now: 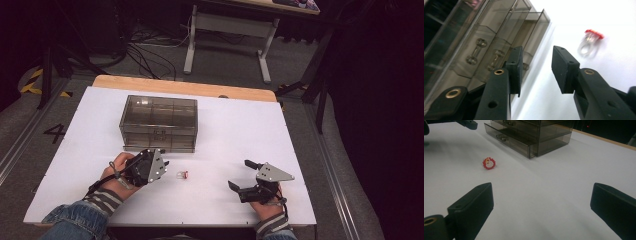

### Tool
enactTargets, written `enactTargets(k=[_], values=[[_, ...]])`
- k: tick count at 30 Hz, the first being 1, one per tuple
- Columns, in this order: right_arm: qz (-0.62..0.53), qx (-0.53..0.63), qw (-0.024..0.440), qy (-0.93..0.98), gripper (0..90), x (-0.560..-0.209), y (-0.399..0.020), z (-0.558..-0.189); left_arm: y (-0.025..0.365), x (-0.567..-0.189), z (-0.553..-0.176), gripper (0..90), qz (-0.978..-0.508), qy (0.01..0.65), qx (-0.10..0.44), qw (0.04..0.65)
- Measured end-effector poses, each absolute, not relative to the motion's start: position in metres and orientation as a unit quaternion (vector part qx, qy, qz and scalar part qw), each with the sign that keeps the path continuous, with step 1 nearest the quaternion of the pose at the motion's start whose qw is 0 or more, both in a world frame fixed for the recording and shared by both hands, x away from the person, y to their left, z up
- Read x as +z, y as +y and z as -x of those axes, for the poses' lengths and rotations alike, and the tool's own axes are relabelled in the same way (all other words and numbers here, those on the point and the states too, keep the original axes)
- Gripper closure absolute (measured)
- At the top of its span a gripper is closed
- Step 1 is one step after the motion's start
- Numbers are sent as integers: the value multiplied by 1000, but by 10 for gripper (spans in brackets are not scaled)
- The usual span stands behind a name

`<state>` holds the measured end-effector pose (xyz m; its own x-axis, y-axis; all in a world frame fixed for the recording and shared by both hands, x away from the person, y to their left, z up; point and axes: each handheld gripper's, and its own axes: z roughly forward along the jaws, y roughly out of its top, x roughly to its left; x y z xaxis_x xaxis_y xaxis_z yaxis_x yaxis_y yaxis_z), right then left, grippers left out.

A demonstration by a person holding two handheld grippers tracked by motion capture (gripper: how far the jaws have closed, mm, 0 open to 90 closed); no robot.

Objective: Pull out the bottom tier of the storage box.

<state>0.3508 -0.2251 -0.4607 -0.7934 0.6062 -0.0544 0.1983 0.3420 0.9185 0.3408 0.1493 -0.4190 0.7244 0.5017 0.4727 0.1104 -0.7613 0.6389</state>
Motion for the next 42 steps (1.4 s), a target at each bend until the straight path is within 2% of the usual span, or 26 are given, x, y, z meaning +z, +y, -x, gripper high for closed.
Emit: enactTargets(k=[3,5,9,20,29,36,42], values=[[-253,515,198,795,53,-461,-225,-351,152,-418,-345,579,-887,178,286,316],[-253,516,198,794,53,-461,-225,-351,155,-418,-350,532,-893,184,251,326],[-253,515,198,795,53,-461,-225,-351,160,-416,-357,530,-894,195,202,349],[-254,516,197,794,53,-461,-225,-351,176,-412,-373,494,-882,226,118,397],[-254,514,197,795,53,-461,-225,-351,182,-408,-379,455,-878,241,99,400],[-255,515,196,794,53,-461,-225,-351,179,-407,-383,409,-896,237,97,364],[-255,513,199,795,53,-461,-225,-351,180,-402,-392,415,-909,224,102,336]])
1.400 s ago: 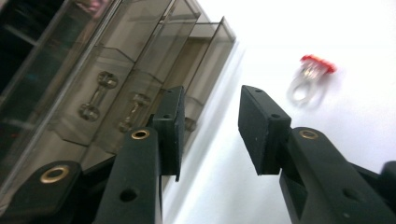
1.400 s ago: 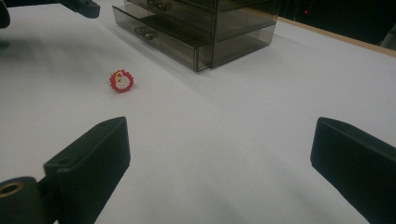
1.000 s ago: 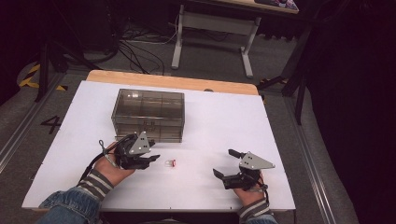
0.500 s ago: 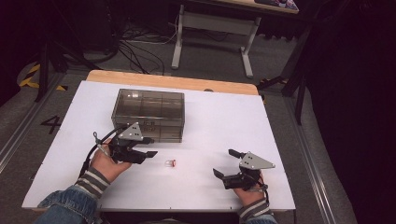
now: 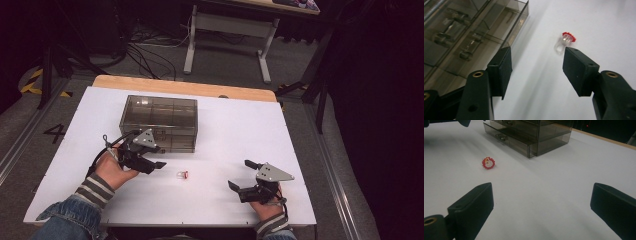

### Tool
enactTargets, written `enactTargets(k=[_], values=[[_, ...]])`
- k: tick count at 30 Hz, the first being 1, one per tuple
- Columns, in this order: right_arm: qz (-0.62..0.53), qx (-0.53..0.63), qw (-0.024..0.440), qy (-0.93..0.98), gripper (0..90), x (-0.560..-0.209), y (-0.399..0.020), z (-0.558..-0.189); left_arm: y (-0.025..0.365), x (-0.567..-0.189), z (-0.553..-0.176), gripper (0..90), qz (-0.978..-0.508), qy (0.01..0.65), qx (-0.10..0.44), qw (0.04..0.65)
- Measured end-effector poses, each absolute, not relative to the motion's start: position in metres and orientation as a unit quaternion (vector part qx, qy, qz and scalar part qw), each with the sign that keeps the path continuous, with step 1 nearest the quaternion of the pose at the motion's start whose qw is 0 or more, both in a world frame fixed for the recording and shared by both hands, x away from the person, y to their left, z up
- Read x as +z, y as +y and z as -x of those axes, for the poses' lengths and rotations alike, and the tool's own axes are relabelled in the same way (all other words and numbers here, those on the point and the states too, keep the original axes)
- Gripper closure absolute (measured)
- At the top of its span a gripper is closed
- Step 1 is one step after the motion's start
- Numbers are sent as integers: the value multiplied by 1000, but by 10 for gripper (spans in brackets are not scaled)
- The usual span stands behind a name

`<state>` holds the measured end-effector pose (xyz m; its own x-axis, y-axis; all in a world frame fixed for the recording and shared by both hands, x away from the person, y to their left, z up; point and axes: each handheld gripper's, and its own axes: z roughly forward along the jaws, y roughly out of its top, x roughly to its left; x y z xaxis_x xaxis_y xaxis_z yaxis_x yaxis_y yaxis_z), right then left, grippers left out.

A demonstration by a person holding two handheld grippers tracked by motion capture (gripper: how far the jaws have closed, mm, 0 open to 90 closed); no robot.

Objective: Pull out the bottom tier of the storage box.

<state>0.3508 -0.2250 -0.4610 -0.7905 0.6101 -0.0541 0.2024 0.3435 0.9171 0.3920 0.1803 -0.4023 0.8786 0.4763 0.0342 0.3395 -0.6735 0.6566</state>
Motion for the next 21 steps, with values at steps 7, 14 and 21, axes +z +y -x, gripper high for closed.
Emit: enactTargets(k=[7,14,21], values=[[-257,511,202,795,53,-461,-224,-351,185,-405,-403,406,-912,218,117,328],[-259,508,204,796,53,-461,-223,-351,185,-410,-414,396,-919,210,119,311],[-261,503,208,798,53,-462,-223,-351,182,-416,-421,390,-924,205,123,297]])
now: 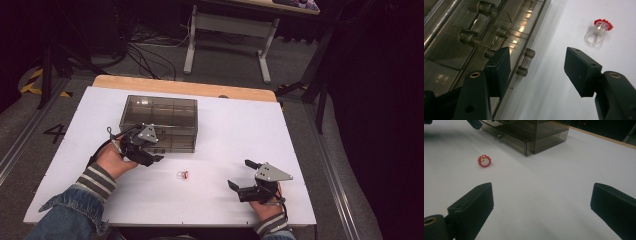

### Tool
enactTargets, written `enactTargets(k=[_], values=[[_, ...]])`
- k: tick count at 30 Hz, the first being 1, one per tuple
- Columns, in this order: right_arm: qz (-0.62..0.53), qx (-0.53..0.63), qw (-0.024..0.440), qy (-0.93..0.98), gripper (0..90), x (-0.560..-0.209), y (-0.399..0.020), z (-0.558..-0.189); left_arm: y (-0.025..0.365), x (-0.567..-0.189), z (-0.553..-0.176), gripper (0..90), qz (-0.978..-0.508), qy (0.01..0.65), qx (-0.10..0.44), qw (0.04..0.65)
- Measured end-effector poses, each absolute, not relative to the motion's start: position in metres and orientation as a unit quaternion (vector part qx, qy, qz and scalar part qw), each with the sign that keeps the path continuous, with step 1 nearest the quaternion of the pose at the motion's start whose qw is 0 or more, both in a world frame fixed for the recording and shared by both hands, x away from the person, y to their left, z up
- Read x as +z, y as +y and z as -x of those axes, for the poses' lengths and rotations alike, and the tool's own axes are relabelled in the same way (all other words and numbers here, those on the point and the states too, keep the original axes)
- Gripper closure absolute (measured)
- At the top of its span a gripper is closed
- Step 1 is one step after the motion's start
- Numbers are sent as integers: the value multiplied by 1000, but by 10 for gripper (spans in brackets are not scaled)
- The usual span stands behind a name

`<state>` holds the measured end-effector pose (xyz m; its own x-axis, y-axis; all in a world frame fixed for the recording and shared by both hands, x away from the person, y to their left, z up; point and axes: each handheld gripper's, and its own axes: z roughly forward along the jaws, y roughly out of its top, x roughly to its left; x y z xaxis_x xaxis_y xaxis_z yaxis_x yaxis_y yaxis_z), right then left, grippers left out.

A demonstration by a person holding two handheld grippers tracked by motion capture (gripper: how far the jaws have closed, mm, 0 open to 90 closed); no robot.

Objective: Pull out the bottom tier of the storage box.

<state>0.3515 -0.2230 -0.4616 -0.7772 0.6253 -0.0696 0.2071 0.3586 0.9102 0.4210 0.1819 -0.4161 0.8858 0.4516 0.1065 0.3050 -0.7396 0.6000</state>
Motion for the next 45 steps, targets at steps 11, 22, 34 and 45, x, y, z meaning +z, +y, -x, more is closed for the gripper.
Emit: enactTargets(k=[11,22,34,45], values=[[-260,499,205,801,53,-462,-222,-352,182,-425,-430,486,-926,212,126,284],[-258,499,202,802,53,-462,-221,-352,178,-436,-435,560,-934,204,141,257],[-258,499,202,802,52,-462,-221,-352,177,-439,-434,628,-937,193,158,245],[-257,499,200,803,53,-462,-222,-352,177,-435,-426,661,-942,192,135,241]])
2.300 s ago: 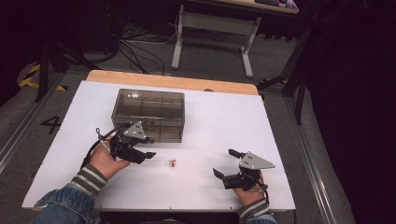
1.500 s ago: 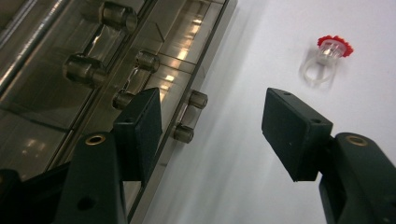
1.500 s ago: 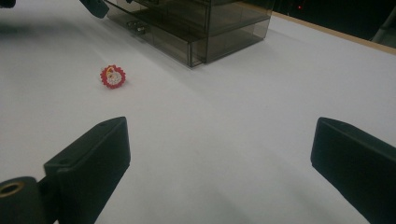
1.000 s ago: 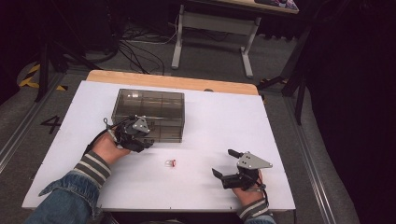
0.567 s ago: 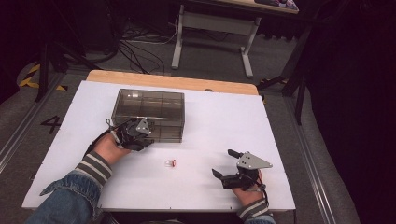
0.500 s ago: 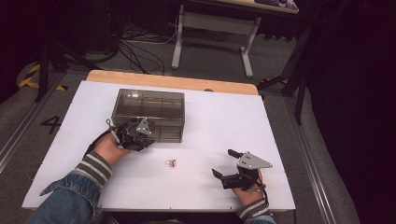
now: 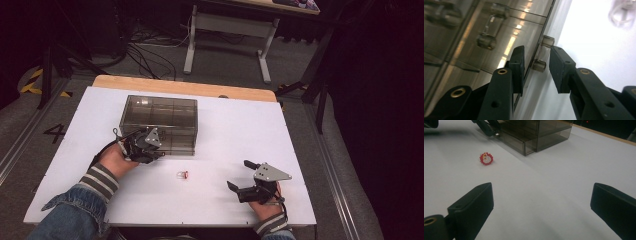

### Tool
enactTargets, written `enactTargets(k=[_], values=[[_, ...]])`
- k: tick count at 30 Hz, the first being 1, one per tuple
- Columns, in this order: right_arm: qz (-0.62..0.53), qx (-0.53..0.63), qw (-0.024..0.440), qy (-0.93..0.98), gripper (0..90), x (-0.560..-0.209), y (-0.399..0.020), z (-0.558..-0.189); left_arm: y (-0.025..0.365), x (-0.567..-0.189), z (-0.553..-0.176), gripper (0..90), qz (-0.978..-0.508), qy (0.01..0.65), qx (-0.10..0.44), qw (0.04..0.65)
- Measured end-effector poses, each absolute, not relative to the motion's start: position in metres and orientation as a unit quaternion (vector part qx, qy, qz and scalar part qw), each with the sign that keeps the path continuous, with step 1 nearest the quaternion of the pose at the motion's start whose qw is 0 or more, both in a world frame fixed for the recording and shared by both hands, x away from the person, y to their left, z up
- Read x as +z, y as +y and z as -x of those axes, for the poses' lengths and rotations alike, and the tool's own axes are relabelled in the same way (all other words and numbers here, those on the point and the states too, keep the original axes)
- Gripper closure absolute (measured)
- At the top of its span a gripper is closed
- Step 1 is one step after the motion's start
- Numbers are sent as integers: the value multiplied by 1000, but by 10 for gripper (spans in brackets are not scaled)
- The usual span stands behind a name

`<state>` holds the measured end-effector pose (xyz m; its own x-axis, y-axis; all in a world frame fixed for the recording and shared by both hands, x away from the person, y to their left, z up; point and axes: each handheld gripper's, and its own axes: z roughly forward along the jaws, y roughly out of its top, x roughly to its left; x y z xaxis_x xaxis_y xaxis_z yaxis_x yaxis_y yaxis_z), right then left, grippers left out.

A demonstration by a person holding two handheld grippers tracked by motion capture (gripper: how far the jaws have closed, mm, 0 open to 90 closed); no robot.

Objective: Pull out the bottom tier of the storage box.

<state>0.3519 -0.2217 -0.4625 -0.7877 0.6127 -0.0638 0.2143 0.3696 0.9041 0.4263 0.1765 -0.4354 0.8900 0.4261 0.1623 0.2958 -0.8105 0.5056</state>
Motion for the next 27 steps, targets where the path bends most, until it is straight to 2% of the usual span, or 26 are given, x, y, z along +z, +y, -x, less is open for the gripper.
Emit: enactTargets(k=[27], values=[[-256,503,196,802,52,-462,-222,-352,174,-435,-398,690,-955,163,117,219]])
